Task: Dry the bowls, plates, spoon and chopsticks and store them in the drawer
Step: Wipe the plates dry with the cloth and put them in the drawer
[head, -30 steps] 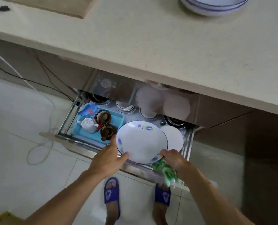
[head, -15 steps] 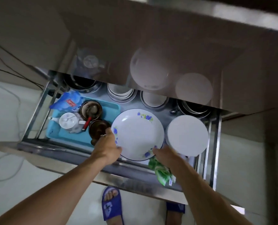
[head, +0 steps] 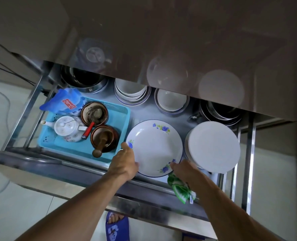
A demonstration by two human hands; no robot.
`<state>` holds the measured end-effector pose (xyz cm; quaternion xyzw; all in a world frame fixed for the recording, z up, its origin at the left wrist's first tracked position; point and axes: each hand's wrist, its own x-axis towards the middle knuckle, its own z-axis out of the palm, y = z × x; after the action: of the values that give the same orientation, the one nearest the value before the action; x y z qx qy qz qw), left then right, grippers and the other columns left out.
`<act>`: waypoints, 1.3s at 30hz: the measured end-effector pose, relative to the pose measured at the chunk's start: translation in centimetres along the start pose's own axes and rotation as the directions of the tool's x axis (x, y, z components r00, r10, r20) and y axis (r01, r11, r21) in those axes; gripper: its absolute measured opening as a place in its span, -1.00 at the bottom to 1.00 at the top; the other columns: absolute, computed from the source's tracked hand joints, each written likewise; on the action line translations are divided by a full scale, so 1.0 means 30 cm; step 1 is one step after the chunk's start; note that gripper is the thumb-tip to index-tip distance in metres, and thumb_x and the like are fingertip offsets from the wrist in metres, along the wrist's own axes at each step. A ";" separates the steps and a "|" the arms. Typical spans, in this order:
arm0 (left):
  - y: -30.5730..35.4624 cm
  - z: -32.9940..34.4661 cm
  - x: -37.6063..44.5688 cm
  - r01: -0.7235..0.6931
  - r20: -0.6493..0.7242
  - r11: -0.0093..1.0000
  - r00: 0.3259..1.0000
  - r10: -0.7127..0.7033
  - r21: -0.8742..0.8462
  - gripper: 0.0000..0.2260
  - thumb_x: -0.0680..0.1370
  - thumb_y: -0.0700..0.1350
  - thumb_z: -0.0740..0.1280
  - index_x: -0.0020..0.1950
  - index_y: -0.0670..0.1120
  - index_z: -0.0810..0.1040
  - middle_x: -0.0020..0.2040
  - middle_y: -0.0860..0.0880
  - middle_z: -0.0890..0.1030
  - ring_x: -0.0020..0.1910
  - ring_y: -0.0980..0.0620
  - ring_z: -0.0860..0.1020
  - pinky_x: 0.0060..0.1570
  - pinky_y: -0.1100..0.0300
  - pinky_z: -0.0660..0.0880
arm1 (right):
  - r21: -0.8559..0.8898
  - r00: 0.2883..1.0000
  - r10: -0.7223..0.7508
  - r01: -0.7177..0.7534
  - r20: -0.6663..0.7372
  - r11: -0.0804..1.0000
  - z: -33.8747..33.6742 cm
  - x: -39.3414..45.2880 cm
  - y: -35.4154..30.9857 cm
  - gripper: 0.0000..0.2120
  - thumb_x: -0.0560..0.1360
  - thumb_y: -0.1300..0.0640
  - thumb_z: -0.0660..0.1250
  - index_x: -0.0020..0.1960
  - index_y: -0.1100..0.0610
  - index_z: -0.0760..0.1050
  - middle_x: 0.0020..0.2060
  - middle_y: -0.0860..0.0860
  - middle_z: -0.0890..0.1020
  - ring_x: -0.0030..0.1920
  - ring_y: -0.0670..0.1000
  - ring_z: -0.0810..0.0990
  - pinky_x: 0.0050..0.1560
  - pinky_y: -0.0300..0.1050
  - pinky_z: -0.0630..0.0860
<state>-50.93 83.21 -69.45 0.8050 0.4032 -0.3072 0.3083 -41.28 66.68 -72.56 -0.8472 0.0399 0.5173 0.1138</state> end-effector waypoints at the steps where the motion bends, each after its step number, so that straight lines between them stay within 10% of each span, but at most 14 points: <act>1: 0.000 0.004 0.007 -0.006 -0.004 1.000 1.000 0.006 0.014 -0.51 0.54 -0.12 0.40 0.31 -0.20 0.19 0.24 -0.22 0.54 0.22 -0.24 0.53 0.12 0.01 0.47 | -0.001 1.000 -0.008 0.008 -0.001 1.000 0.001 0.008 0.005 -0.56 0.68 -0.02 0.13 0.36 0.31 0.41 0.09 0.16 0.53 0.08 0.12 0.52 -0.03 -0.13 0.39; 25: 0.018 -0.009 -0.029 -0.001 -0.084 0.969 0.996 0.022 0.245 -0.30 0.54 0.10 0.35 0.51 -0.21 0.13 0.25 -0.13 0.57 0.20 -0.18 0.57 0.04 0.02 0.50 | -0.016 0.985 -0.010 0.007 -0.173 1.000 0.054 -0.024 0.047 -0.53 0.54 -0.20 0.14 0.05 0.18 0.57 0.03 0.16 0.66 0.06 0.19 0.61 0.06 -0.04 0.51; 31: 0.061 -0.116 -0.233 -0.160 -0.154 0.869 0.954 0.259 0.469 -0.53 0.56 0.15 0.26 0.39 -0.06 0.38 0.33 -0.07 0.45 0.33 -0.08 0.37 0.20 0.02 0.41 | 0.028 0.983 -0.053 0.058 -0.177 0.998 -0.027 -0.248 0.010 -0.74 0.33 -0.10 0.13 -0.26 0.08 0.43 -0.21 0.08 0.56 -0.17 0.11 0.52 -0.07 -0.09 0.47; 39: 0.222 -0.398 -0.617 -0.359 -0.260 0.767 0.792 0.552 0.532 -0.43 0.46 0.18 0.37 0.38 -0.07 0.47 0.42 -0.11 0.44 0.50 -0.15 0.29 0.37 -0.11 0.28 | -0.025 0.888 -0.183 0.190 -0.422 0.981 -0.282 -0.778 -0.115 -0.79 0.53 0.01 0.21 0.05 0.05 0.56 0.05 0.11 0.55 0.07 0.22 0.59 0.08 -0.06 0.50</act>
<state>-51.40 80.36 -46.62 0.9738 0.1612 -0.1346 0.0873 -44.07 66.89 -47.65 -0.9380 -0.0135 0.3080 0.1586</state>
